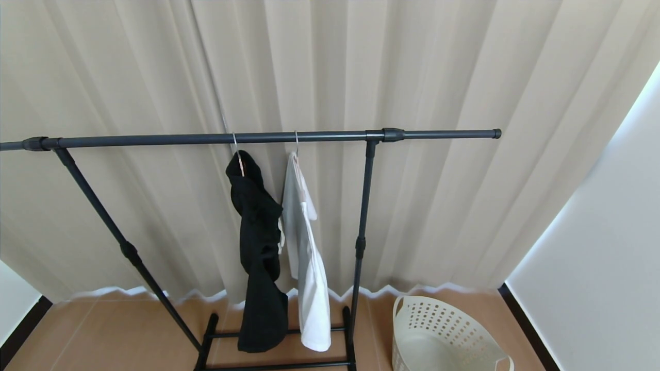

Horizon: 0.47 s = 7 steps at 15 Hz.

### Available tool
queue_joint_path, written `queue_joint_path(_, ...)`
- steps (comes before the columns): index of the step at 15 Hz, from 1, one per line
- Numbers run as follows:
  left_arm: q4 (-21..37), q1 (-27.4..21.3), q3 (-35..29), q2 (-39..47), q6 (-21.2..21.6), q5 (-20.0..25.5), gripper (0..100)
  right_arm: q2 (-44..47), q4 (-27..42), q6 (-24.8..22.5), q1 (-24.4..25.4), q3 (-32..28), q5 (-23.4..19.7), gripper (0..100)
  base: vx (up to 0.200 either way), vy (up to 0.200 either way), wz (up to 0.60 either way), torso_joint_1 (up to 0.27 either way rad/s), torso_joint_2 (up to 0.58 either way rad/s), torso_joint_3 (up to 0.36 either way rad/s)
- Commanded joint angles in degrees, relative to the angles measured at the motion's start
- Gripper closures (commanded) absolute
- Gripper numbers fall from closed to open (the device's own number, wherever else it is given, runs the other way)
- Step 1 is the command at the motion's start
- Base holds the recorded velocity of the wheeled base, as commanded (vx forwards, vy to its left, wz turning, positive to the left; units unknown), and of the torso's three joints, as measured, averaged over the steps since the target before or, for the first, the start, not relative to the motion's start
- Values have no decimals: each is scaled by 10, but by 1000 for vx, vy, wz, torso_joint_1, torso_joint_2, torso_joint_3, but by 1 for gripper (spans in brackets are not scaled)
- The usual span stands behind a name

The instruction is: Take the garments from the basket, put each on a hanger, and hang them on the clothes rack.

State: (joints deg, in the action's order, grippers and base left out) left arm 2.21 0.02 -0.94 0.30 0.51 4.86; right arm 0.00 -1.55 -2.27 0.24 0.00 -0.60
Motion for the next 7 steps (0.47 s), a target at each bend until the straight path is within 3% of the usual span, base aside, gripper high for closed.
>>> queue_joint_path(1, 0, 0, 0, 1, 0, 0, 0, 1, 1, -1, 0, 0, -2, 0, 0, 0, 0, 0, 0, 0)
queue_joint_path(7, 0, 0, 0, 1, 0, 0, 0, 1, 1, -5, 0, 0, -5, 0, 0, 0, 0, 0, 0, 0)
